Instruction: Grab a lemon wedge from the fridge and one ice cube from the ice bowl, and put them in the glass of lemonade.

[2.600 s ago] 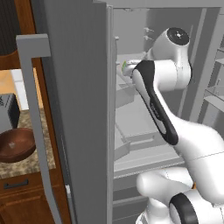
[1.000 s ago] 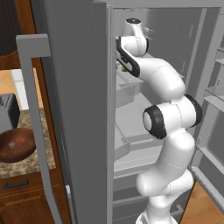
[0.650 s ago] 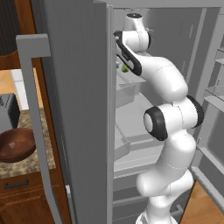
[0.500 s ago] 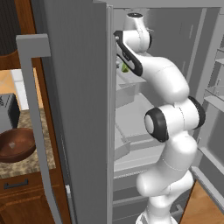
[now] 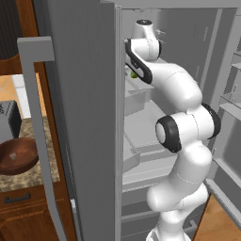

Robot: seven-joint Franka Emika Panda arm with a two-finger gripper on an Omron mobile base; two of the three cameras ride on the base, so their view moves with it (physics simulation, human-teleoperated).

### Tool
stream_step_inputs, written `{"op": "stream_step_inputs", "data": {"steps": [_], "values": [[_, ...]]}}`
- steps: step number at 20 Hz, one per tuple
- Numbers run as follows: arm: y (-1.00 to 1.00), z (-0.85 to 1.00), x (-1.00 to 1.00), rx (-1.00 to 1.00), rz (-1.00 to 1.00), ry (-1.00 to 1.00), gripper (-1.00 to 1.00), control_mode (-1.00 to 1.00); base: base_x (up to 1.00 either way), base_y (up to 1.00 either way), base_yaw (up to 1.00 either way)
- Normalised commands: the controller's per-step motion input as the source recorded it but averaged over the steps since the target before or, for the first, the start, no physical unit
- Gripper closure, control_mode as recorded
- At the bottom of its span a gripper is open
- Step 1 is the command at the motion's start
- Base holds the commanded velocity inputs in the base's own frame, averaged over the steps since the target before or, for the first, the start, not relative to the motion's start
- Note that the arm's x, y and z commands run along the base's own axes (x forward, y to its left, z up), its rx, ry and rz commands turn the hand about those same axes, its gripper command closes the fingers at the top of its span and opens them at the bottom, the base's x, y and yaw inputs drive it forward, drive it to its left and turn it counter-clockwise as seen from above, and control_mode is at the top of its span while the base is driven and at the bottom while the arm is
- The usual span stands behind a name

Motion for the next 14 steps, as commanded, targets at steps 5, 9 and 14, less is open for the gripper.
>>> {"op": "stream_step_inputs", "data": {"steps": [5,9,14], "values": [[0.00,-0.17,0.00,0.00,0.00,0.00,-1.00,-1.00,0.00,0.00,0.00],[0.00,-0.22,0.00,0.00,0.00,0.00,-1.00,-1.00,0.00,0.00,0.00],[0.00,-0.20,0.00,0.00,0.00,0.00,-1.00,-1.00,0.00,0.00,0.00]]}}
